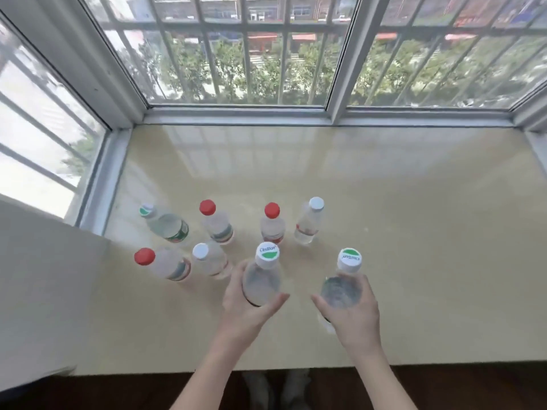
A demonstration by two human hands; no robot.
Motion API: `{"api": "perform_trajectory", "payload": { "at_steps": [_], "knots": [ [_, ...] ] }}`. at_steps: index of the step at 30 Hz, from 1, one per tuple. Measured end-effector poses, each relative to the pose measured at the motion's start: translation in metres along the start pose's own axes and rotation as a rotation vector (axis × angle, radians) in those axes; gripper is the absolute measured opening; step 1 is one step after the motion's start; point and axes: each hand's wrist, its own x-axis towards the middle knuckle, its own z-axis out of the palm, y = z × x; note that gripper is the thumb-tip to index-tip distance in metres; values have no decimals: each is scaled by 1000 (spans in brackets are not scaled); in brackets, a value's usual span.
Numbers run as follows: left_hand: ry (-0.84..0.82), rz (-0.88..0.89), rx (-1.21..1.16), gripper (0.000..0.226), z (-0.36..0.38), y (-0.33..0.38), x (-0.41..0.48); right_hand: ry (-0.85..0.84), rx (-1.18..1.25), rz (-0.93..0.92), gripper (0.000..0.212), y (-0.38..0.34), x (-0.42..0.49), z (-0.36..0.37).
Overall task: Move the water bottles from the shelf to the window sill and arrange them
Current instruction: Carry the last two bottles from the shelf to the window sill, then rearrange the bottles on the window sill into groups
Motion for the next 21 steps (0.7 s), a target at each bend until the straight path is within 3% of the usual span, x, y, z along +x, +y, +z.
{"api": "perform_trajectory", "payload": {
  "at_steps": [11, 21],
  "knots": [
    [1, -36, 44, 59, 35, -82, 83, -29, 11, -54, 58, 55, 80, 59],
    [-16, 42, 94, 71, 45, -110, 103, -46, -23, -89, 76, 77, 104, 69]
  ]
}}
